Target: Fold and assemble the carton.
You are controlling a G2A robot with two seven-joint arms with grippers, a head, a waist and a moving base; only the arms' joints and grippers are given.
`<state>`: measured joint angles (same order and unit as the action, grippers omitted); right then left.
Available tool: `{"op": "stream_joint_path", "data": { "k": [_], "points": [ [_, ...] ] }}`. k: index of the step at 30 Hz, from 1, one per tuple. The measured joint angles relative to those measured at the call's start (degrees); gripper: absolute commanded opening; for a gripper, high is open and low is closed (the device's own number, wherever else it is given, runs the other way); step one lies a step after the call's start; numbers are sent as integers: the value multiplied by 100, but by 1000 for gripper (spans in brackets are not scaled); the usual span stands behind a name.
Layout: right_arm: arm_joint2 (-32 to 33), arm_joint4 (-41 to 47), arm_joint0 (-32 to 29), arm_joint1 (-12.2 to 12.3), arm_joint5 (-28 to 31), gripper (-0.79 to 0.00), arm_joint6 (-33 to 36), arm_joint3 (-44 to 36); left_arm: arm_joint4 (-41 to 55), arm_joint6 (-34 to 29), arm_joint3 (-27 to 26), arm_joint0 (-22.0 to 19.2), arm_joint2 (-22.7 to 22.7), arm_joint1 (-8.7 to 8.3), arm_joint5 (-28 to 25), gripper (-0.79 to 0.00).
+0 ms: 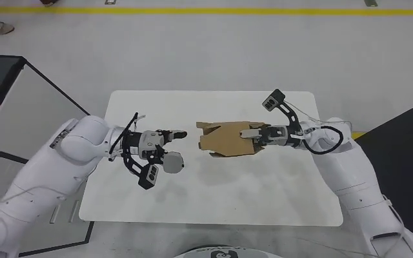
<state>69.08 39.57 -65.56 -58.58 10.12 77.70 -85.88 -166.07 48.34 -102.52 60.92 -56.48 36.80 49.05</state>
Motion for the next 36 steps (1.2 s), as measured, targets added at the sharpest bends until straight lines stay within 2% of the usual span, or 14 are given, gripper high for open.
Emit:
{"op": "stream_joint_path", "data": {
  "k": [9, 19, 25, 32, 36],
  "points": [
    [12, -46, -53, 2, 70, -785, -55, -99, 38, 108, -15, 5, -22, 3, 20, 0],
    [166, 168, -146, 2, 671, -785, 94, -218, 246, 169, -198, 138, -68, 22, -628, 0],
    [143, 181, -179, -3, 613, -785, 30, -240, 240, 141, -210, 151, -63, 25, -649, 0],
    [109, 319, -187, -12, 223, -785, -88, -147, 515, -19, -142, 356, -159, 33, -1531, 0],
    [102, 352, -163, -12, 147, -785, -33, -129, 565, 11, -152, 414, -239, 21, -1674, 0]
  ]
}}
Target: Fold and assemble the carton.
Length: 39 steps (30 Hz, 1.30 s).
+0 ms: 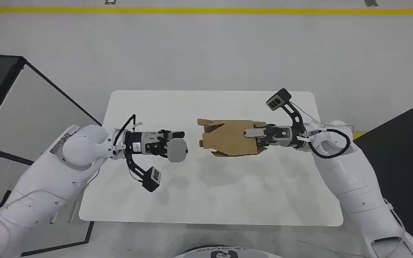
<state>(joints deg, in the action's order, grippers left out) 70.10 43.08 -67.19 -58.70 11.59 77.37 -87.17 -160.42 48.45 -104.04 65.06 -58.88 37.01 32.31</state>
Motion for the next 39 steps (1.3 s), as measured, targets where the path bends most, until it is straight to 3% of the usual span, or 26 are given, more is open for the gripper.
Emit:
{"op": "stream_joint_path", "data": {
  "k": [5, 9, 14, 19, 24, 29, 37, 39],
  "points": [
    [-3, -6, -10, -1, 3, -785, -18, -12, 22, -26, -6, 17, 12, 5, -41, 0],
    [-19, 1, -94, -8, -42, -785, -183, -70, 203, -88, 0, 85, 21, 29, -610, 0],
    [0, 160, -85, -14, -120, -785, -83, 42, 1158, -42, 187, 174, -16, 68, -1211, 0],
    [-14, 267, -39, -29, -186, -785, -67, 175, 1312, 73, 251, 163, -85, 94, -1354, 0],
    [-55, 314, -13, -48, -231, -785, -67, 281, 945, 182, 279, 130, -88, 131, -1112, 0],
    [-60, 313, -16, -56, -248, -785, -66, 349, 1608, 203, 412, 189, -9, 183, -1783, 0],
    [-46, 293, -21, -56, -240, -785, -106, 365, 1754, 114, 419, 235, -3, 205, -1827, 0],
    [-46, 293, -21, -56, -240, -785, -106, 365, 2127, 70, 471, 246, 8, 217, -2279, 0]
  ]
}}
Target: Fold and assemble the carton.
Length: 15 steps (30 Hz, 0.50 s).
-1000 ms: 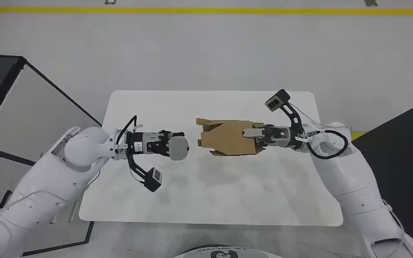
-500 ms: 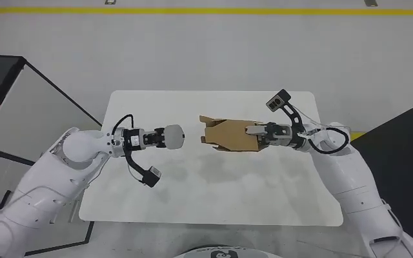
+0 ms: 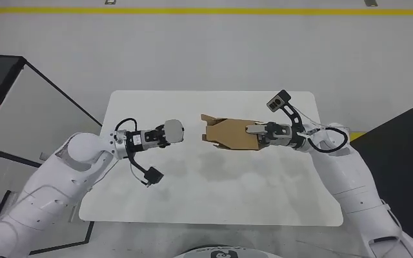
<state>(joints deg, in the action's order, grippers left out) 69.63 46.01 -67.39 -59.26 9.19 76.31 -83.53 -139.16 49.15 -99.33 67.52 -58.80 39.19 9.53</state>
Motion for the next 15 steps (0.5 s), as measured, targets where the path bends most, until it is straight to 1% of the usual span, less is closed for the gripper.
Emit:
{"op": "stream_joint_path", "data": {
  "k": [3, 5, 11, 15],
  "points": [
    [0, 0, 0, 0, 0, -785, 0, 0, 662, 69, 27, -56, -12, 27, -948, 0],
    [0, 0, 0, 0, 0, -785, 0, 0, 1195, 56, 67, -66, -47, 56, -1374, 0],
    [0, 0, 0, 0, 0, -785, 0, 0, 2103, 129, 237, -30, -13, 121, -2119, 0],
    [0, 0, 0, 0, 0, -785, 0, 0, 2297, 92, 278, -12, 1, 140, -2225, 0]
  ]
}}
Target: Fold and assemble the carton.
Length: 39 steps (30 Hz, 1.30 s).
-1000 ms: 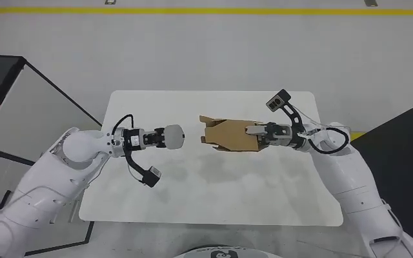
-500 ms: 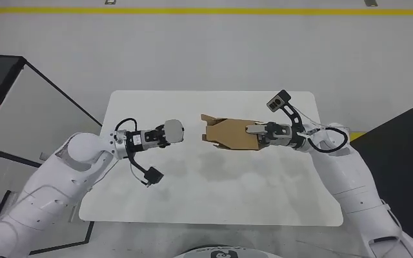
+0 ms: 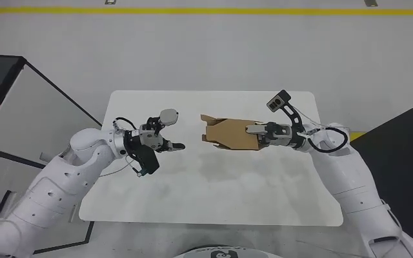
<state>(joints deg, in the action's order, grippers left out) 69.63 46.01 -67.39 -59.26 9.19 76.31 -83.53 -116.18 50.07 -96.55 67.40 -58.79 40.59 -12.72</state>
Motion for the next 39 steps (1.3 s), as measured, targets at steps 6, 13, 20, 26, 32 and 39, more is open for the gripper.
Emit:
{"op": "stream_joint_path", "data": {
  "k": [6, 13, 20, 26, 32, 39],
  "points": [
    [0, 0, 0, 0, 0, -785, 0, 0, 74, -93, -24, 23, -5, 9, -32, 0],
    [0, 0, 0, 0, 0, -785, 0, 0, 1269, -1253, -78, -73, -57, 67, -1883, 0],
    [0, 0, 0, 0, 0, -785, 0, 0, 2496, -1507, -17, -33, -59, 145, -2306, 0],
    [-8, -23, -15, -1, -14, -785, -41, -37, 2712, -1490, -73, 37, -12, 177, -2355, 0],
    [-16, -117, 0, 2, -158, -785, -10, -108, 3578, -2134, -122, 78, -55, 239, -2643, 0],
    [6, -104, 76, 6, -294, -785, 40, -88, 3370, -2308, -151, 51, -62, 236, -2670, 0]
  ]
}}
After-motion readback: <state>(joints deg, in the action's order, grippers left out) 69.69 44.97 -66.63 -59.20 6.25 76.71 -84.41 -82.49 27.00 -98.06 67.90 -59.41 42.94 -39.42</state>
